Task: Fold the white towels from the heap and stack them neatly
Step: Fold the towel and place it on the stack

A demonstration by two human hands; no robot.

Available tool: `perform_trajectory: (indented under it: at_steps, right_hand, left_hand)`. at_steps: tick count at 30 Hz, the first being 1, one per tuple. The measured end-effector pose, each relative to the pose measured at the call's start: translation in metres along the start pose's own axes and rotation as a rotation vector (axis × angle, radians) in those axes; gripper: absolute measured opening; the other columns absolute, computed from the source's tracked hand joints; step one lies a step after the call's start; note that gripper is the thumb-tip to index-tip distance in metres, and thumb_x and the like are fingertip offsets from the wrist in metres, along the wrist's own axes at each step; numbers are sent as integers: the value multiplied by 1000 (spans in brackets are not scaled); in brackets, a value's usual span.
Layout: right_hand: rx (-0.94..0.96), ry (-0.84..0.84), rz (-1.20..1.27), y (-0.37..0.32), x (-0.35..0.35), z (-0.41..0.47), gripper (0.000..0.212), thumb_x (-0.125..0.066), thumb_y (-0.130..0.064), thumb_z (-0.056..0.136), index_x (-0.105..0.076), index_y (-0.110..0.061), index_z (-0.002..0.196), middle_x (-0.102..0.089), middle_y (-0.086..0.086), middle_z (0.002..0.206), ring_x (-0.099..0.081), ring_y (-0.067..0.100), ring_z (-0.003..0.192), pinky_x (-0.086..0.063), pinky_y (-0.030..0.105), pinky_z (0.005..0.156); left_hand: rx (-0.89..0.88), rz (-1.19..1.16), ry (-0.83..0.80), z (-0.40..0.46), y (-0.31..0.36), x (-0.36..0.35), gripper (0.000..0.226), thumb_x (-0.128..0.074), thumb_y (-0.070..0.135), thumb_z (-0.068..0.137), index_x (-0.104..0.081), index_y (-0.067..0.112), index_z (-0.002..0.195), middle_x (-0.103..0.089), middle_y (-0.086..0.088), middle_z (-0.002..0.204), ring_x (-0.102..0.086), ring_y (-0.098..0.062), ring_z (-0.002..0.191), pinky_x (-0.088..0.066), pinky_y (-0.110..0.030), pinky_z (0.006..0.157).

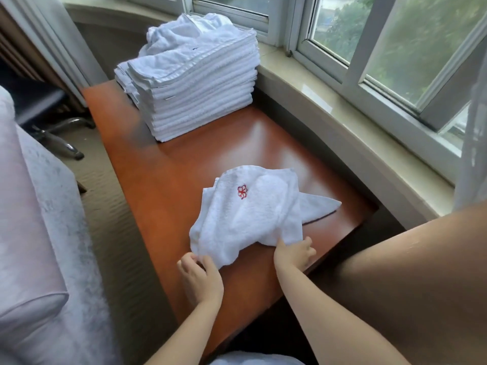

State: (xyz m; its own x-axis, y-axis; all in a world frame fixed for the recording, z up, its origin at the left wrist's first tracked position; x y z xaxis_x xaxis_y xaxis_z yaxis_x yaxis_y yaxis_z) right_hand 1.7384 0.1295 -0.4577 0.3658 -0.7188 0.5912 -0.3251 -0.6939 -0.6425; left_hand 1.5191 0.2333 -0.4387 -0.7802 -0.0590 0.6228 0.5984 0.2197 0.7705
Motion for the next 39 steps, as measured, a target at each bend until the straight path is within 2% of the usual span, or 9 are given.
perform_trajectory:
  at_steps: [9,15,19,23,25,27,31,35,39]
  right_hand:
    - [362,161,-75,-35,30,6,28,-43,-25,99,-61,-7,111,-52,6,125,-44,23,118,-40,36,96]
    - [617,104,360,-116,89,-5,12,-44,-27,100,-46,-18,93,-48,-10,73,-47,7,67,-33,10,53]
    - [361,101,331,-87,99,12,18,-46,-26,98,-57,-13,104,-57,0,88,-54,24,83,-41,28,68]
    - [-150,-322,219,-15,73,19,30,-46,-23,99,-54,-7,124,-54,6,110,-54,26,97,-43,28,78]
    - [-77,-626,101,-15,64,6,32,-60,-32,93,-57,-19,122,-62,0,114,-62,24,101,-49,29,77]
    - [36,-721,139,-32,64,6,37,-68,-38,88,-63,-19,119,-71,3,107,-68,26,96,-56,33,77]
    - [208,-692,525,-78,77,16,37,-61,-37,93,-62,-19,125,-67,6,121,-62,28,114,-47,48,101]
    - [97,-667,262,-49,58,22,40,-63,-30,93,-57,-19,130,-64,4,123,-59,27,113,-46,47,102]
    - [-123,-434,325,-14,46,28,49,-61,-22,95,-46,0,137,-47,7,119,-55,32,114,-48,42,98]
  left_hand:
    - [70,-74,-86,12,3,-9,19,-58,23,93,-58,4,97,-60,-12,105,-56,-33,99,-47,-46,89]
    - [-193,-325,46,80,105,40,25,-34,30,103,-43,13,119,-52,-1,102,-48,-21,91,-35,-32,77]
    - [-248,-128,-132,91,118,36,32,-40,44,100,-52,14,105,-59,-3,90,-55,-28,88,-34,-33,65]
    - [236,430,-740,69,61,7,88,-54,78,75,-51,5,123,-63,-17,102,-62,-30,80,-48,-34,72]
    - [331,598,-962,61,56,9,103,-58,87,59,-54,3,120,-60,-10,82,-52,-21,56,-45,-28,60]
    - [369,284,-1091,65,72,-5,95,-67,79,58,-59,6,119,-66,-9,88,-61,-20,66,-49,-28,61]
    - [373,-637,-1068,71,128,-28,61,-44,65,90,-70,11,105,-69,-16,112,-69,-26,97,-50,-38,84]
    - [442,-372,-1098,63,100,-48,74,-37,79,84,-59,19,122,-66,-15,121,-63,-30,111,-46,-43,101]
    - [494,-196,-949,71,74,-46,45,-52,59,91,-59,18,109,-67,-10,89,-65,-27,83,-55,-38,72]
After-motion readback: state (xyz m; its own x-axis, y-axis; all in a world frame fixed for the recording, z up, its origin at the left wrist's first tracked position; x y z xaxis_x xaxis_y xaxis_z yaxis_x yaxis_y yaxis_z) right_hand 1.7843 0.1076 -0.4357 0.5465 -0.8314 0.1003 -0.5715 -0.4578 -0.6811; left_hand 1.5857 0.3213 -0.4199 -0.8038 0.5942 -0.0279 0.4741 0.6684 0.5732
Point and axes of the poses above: each hand's wrist, its own z-axis towards the middle knuckle, its own x-axis out of the back of the hand, y = z × x, the point moved 6 cm from there along z, towards the middle knuckle
